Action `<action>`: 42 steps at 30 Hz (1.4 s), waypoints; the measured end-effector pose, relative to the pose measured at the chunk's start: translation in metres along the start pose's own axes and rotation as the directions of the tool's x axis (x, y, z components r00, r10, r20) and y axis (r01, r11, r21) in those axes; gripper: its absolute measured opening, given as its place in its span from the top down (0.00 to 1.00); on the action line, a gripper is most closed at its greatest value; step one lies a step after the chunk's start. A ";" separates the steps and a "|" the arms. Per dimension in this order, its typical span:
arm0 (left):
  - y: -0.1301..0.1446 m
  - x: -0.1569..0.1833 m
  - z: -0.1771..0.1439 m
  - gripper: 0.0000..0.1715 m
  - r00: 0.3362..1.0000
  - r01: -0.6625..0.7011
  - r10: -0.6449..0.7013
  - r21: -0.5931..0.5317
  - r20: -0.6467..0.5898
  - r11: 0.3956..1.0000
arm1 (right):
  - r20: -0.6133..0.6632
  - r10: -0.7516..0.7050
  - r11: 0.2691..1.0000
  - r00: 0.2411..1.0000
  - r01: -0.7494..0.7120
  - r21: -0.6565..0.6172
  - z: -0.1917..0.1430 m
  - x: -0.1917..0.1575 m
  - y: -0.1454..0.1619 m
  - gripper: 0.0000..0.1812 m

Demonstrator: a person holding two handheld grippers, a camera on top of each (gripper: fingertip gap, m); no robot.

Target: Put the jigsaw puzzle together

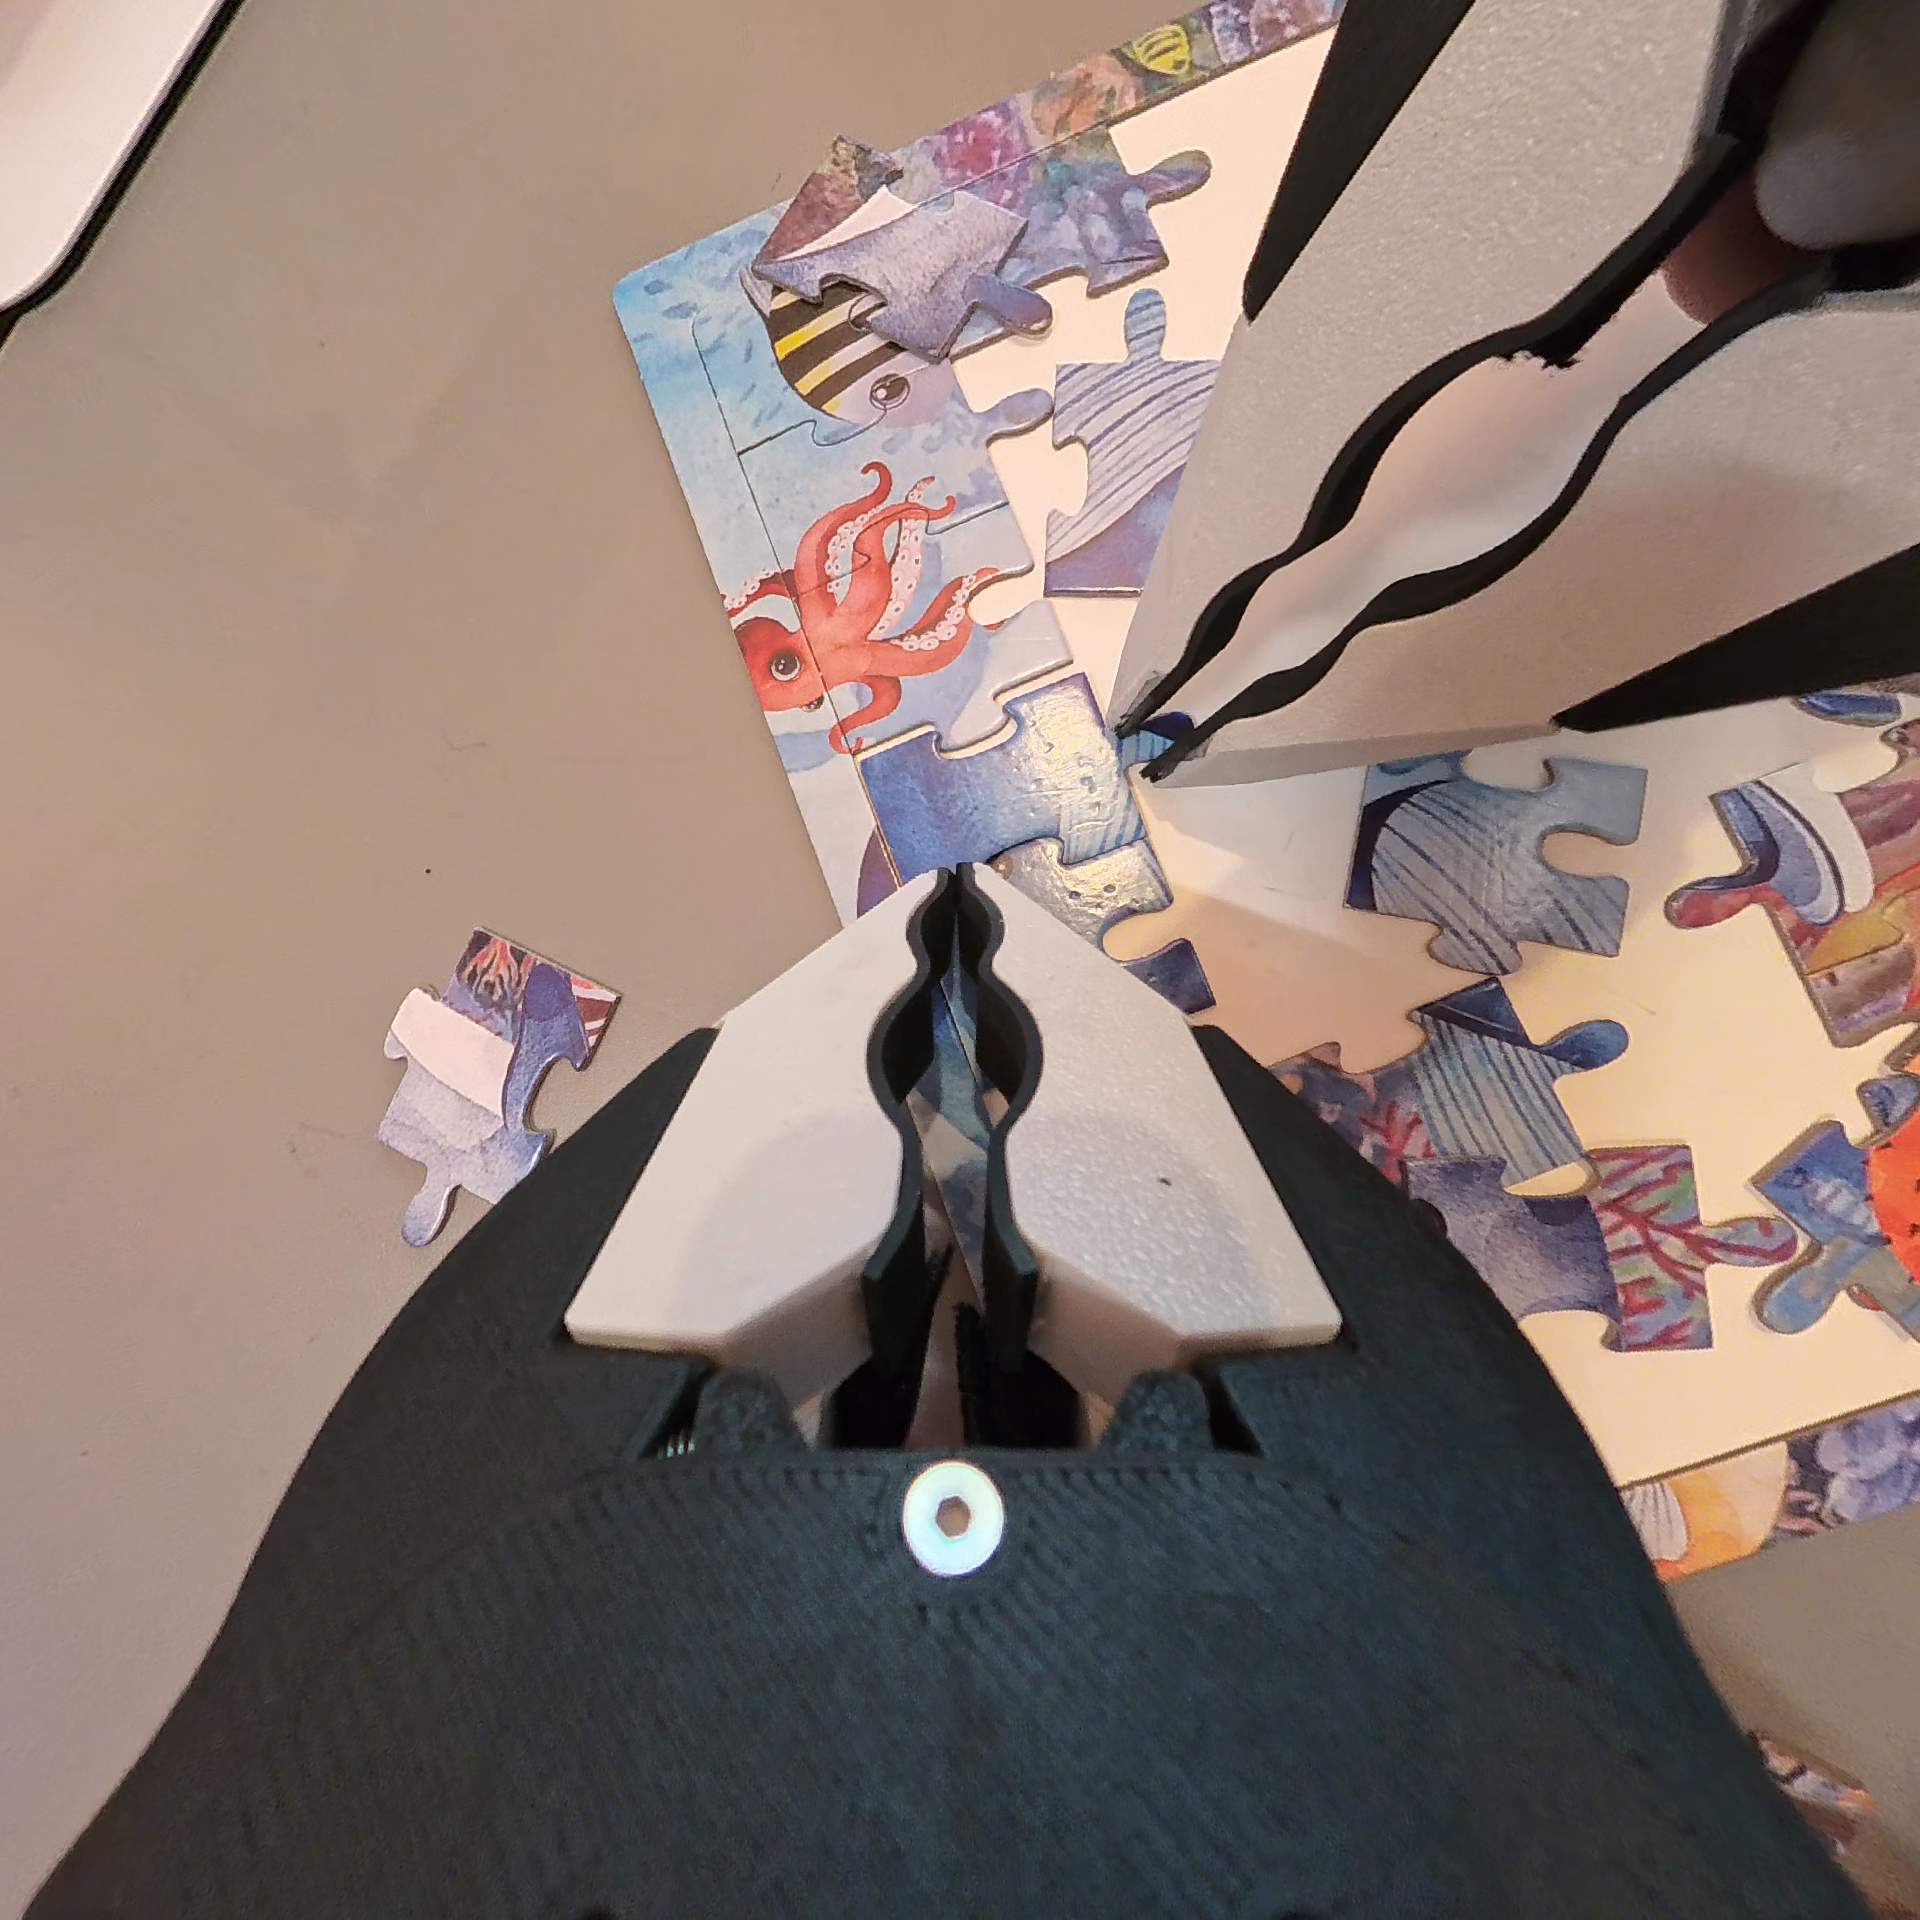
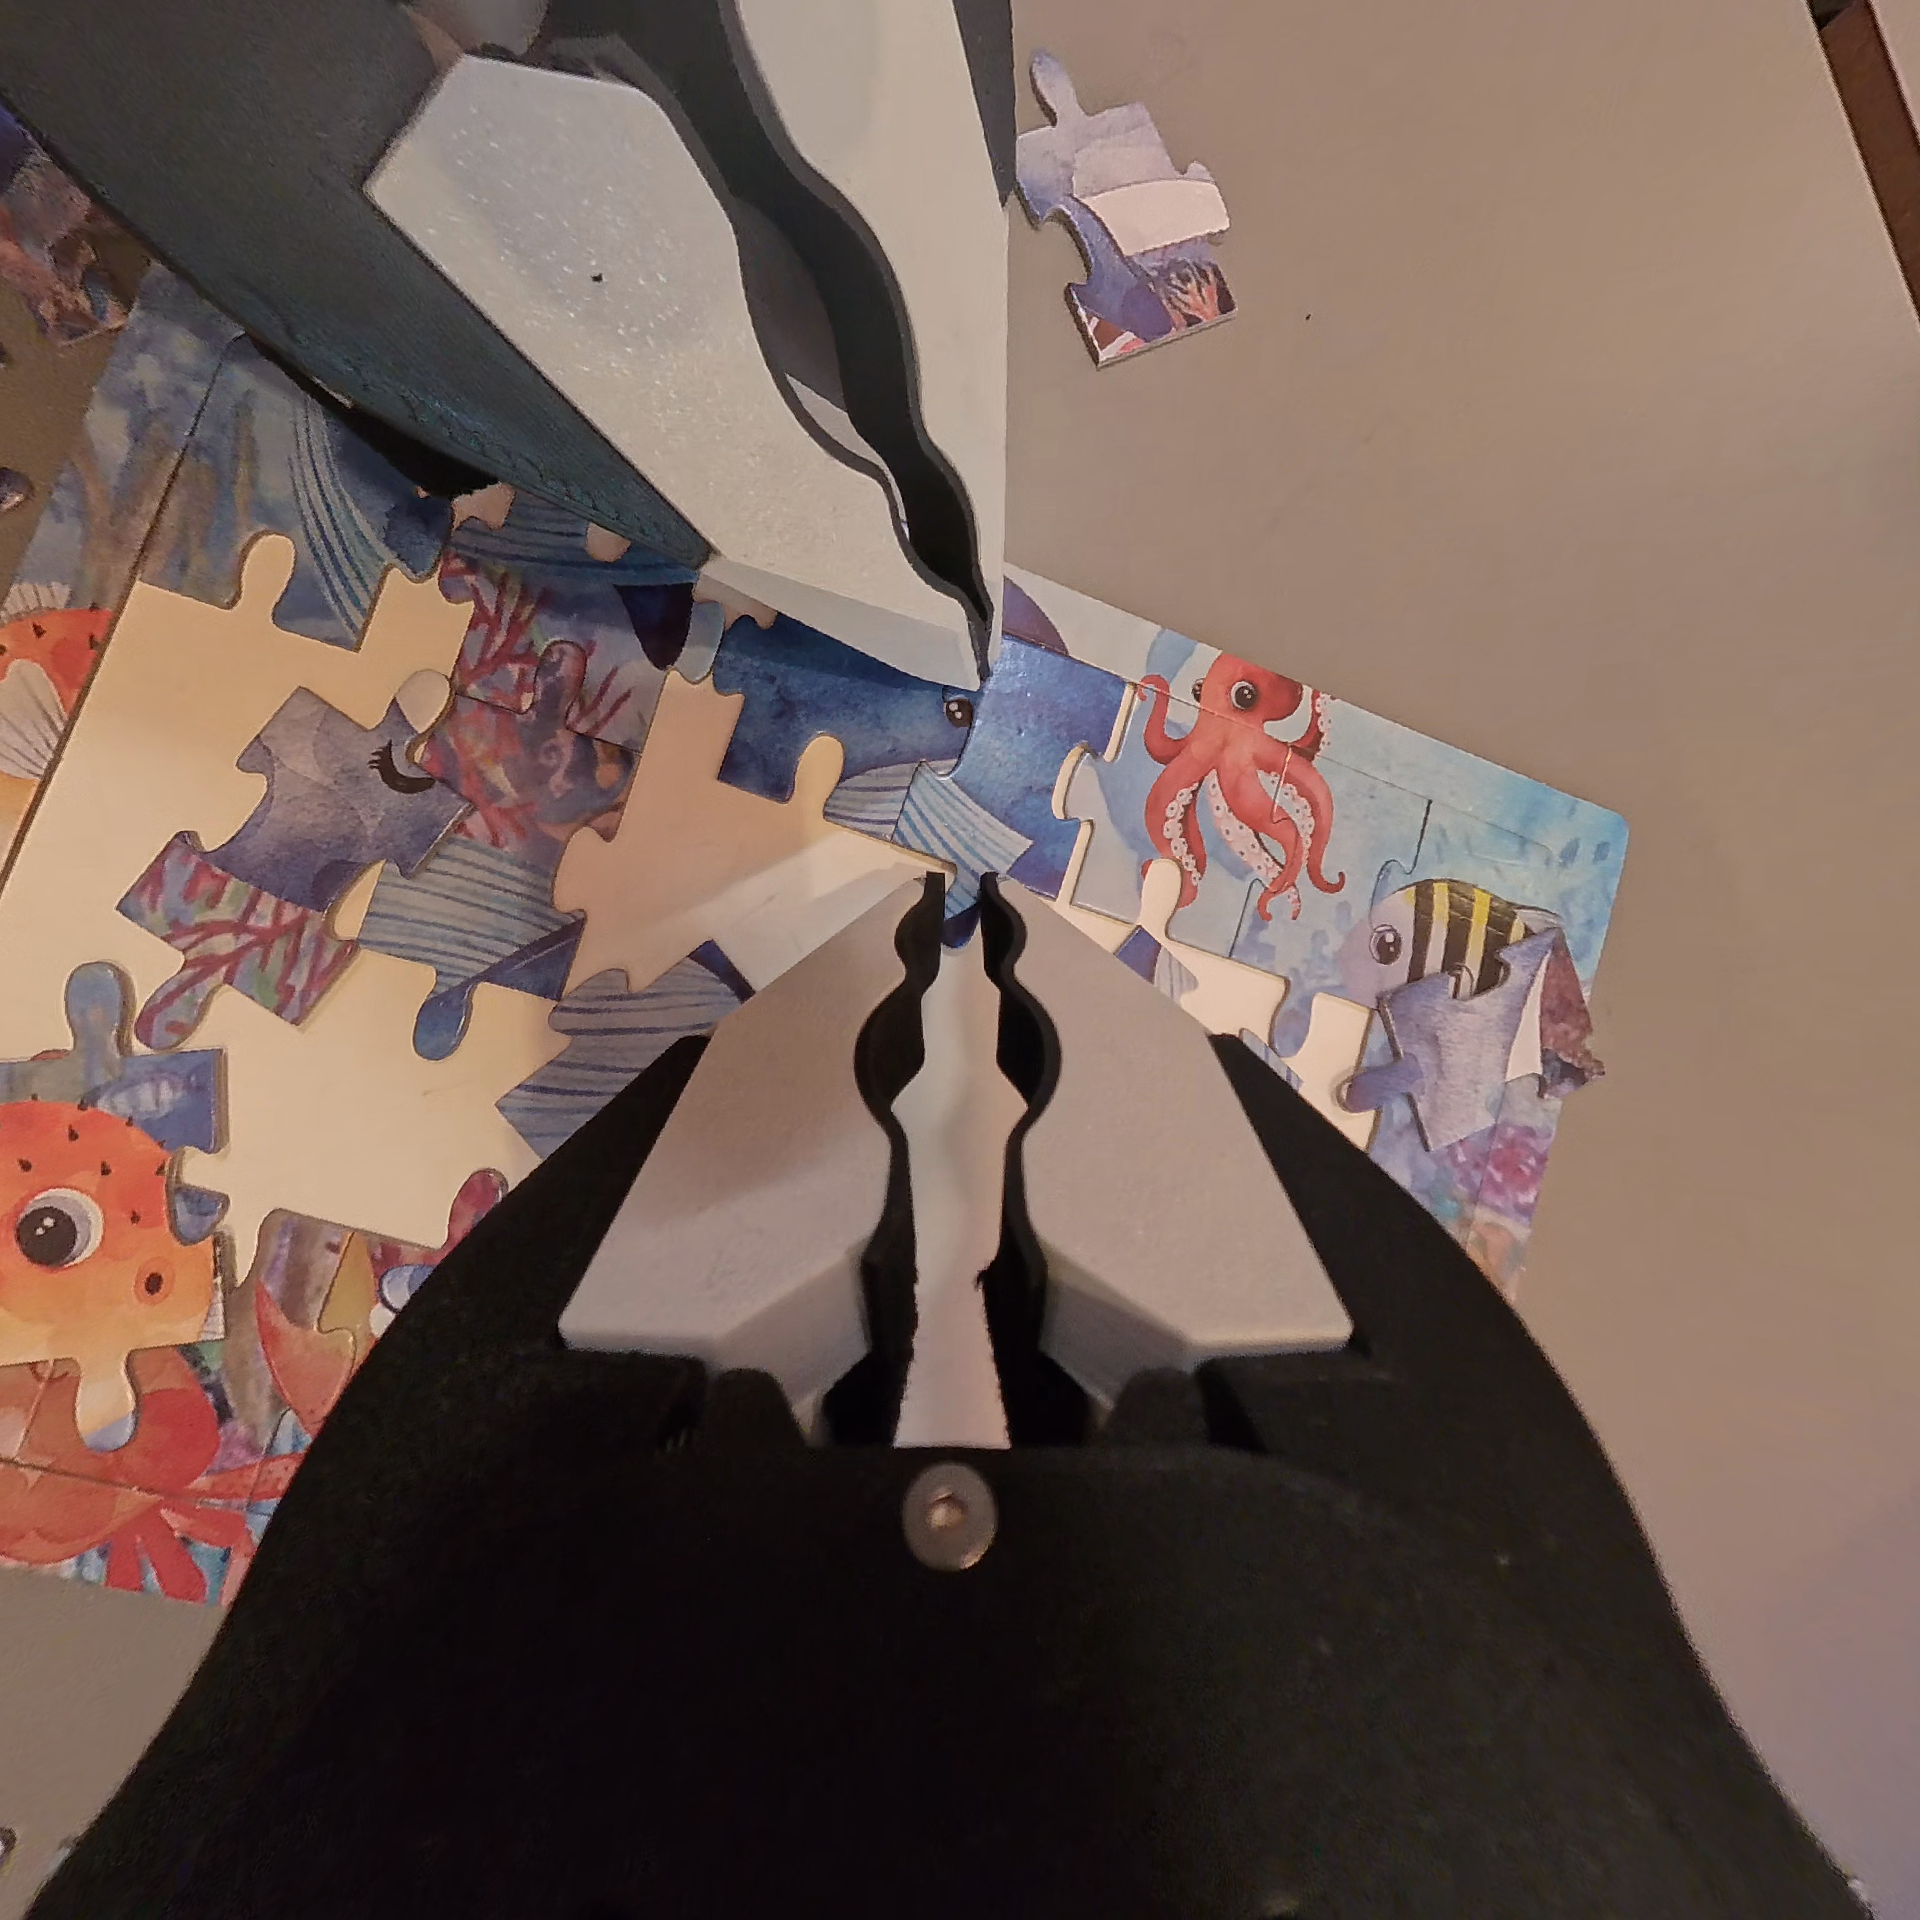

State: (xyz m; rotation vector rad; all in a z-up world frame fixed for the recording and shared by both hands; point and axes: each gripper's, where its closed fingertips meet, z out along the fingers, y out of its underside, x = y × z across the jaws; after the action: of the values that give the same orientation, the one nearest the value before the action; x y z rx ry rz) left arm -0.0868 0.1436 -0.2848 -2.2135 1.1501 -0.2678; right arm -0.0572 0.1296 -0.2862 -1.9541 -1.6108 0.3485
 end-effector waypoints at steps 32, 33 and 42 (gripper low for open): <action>0.007 0.011 -0.007 1.00 0.998 -0.037 0.036 -0.027 -0.045 0.999 | 0.030 0.014 0.999 0.999 -0.015 0.043 -0.008 0.001 -0.004 1.00; 0.007 0.011 -0.007 1.00 0.998 -0.037 0.035 -0.028 -0.047 0.999 | 0.038 0.023 0.999 0.999 -0.024 0.025 -0.007 0.001 0.000 0.99; 0.008 0.019 -0.009 1.00 0.996 -0.032 0.029 -0.035 -0.082 0.999 | 0.058 0.066 0.997 0.996 -0.068 0.028 -0.002 0.003 0.002 0.93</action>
State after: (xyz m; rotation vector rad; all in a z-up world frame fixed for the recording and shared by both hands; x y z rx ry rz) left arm -0.0852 0.1213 -0.2844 -2.2328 1.2403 -0.3299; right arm -0.0538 0.1318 -0.2847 -1.9950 -1.5688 0.4563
